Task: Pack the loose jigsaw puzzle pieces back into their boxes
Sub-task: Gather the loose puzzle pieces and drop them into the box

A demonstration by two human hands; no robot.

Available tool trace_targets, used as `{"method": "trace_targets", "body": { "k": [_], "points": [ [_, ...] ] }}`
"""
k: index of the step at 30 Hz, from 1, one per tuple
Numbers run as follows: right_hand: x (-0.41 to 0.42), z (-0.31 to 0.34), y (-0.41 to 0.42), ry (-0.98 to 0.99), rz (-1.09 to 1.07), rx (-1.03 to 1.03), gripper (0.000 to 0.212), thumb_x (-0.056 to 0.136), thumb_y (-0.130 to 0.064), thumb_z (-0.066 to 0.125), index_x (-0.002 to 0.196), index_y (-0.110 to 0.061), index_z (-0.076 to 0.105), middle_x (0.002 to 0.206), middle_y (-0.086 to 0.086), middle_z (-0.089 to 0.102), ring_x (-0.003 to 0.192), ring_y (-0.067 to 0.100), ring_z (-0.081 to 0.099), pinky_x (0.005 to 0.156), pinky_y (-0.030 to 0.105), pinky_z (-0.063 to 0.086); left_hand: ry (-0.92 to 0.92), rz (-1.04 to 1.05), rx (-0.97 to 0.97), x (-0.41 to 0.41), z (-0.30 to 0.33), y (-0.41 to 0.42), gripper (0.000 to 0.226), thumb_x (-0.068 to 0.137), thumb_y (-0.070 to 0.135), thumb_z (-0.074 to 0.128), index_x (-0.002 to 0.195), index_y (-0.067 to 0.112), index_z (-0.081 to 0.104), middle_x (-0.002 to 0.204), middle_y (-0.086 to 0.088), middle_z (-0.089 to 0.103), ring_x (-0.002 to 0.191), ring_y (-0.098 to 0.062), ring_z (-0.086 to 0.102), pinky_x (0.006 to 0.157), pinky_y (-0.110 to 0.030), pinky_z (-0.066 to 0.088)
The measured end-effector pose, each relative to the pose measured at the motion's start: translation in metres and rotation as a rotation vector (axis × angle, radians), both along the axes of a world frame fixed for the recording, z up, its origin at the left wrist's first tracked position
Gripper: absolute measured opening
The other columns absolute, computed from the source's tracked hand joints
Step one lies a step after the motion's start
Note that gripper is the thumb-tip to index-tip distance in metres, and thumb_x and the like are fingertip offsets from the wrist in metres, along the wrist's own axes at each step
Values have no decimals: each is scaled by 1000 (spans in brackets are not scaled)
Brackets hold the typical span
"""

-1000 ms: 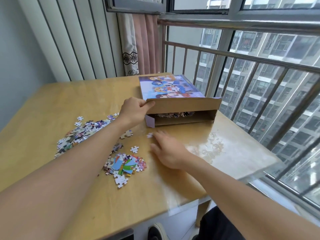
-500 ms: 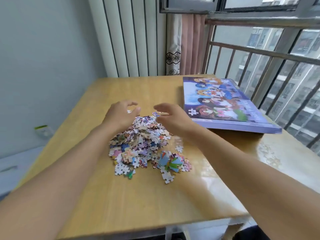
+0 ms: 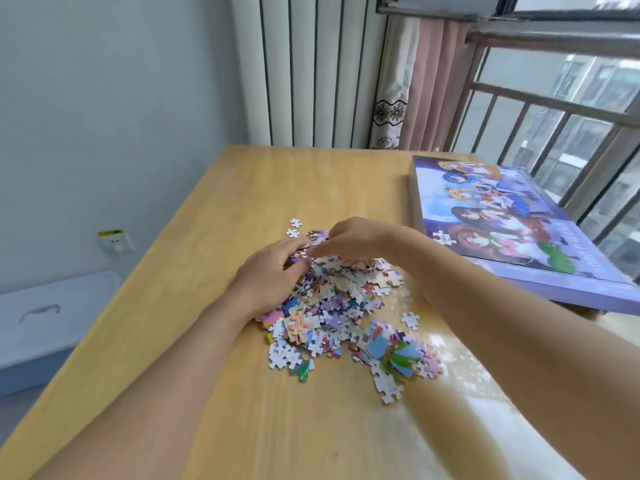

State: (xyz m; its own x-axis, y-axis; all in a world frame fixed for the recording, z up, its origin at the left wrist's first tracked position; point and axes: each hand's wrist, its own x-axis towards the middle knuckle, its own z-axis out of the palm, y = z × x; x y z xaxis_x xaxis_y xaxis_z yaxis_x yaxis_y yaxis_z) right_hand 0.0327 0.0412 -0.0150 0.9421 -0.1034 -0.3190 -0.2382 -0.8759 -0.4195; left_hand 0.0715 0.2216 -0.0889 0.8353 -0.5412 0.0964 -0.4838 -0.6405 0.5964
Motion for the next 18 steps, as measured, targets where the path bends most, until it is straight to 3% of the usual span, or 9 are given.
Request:
{"method": "trace_targets", "body": {
  "k": [2, 5, 8, 12, 16, 18],
  "points": [
    [-6, 10, 4, 28, -7, -3, 67, 82, -64, 68, 125, -14, 63, 116, 7, 65, 100, 19, 60, 91, 39, 53, -29, -29, 15, -2, 0, -1, 52, 100, 53, 39, 150, 39, 37, 157, 15, 35, 144, -11, 31, 116, -40, 30],
    [-20, 25, 4, 119, -31, 78, 71, 75, -59, 78, 130, -19, 58, 109, -3, 56, 109, 21, 58, 95, 38, 56, -72, -86, 15, -10, -1, -6, 54, 103, 54, 34, 153, 33, 33, 159, 14, 30, 146, -10, 27, 118, -35, 25],
    [-27, 29, 9, 170, -26, 44, 79, 72, -48, 86, 136, -14, 54, 111, 0, 58, 109, 22, 59, 95, 39, 57, -53, -71, -82, -19, -2, -13, 54, 103, 54, 36, 151, 29, 38, 156, 12, 36, 143, -9, 31, 114, -30, 27],
    [-26, 19, 18, 143, -124, 94, 75, 70, -35, 91, 129, -8, 53, 112, 8, 57, 97, 22, 60, 74, 32, 61, -29, -42, -255, -27, 1, -20, 45, 105, 40, 42, 145, 23, 49, 146, 7, 49, 134, -7, 43, 103, -19, 31],
    [-24, 13, 15, 130, -251, 262, 52, 76, -24, 85, 115, -2, 61, 96, 9, 61, 81, 21, 62, 57, 28, 55, 25, 9, -399, -29, 5, -17, 36, 106, 32, 41, 139, 26, 55, 134, 14, 56, 122, 2, 48, 90, -3, 34],
    [-25, 11, 11, 94, -320, 350, 39, 79, -16, 80, 111, -1, 64, 82, 7, 56, 66, 19, 56, 51, 25, 53, 147, -12, -469, -29, 9, -14, 36, 105, 28, 43, 139, 30, 54, 135, 18, 54, 126, 2, 46, 98, -6, 35]
  ]
}}
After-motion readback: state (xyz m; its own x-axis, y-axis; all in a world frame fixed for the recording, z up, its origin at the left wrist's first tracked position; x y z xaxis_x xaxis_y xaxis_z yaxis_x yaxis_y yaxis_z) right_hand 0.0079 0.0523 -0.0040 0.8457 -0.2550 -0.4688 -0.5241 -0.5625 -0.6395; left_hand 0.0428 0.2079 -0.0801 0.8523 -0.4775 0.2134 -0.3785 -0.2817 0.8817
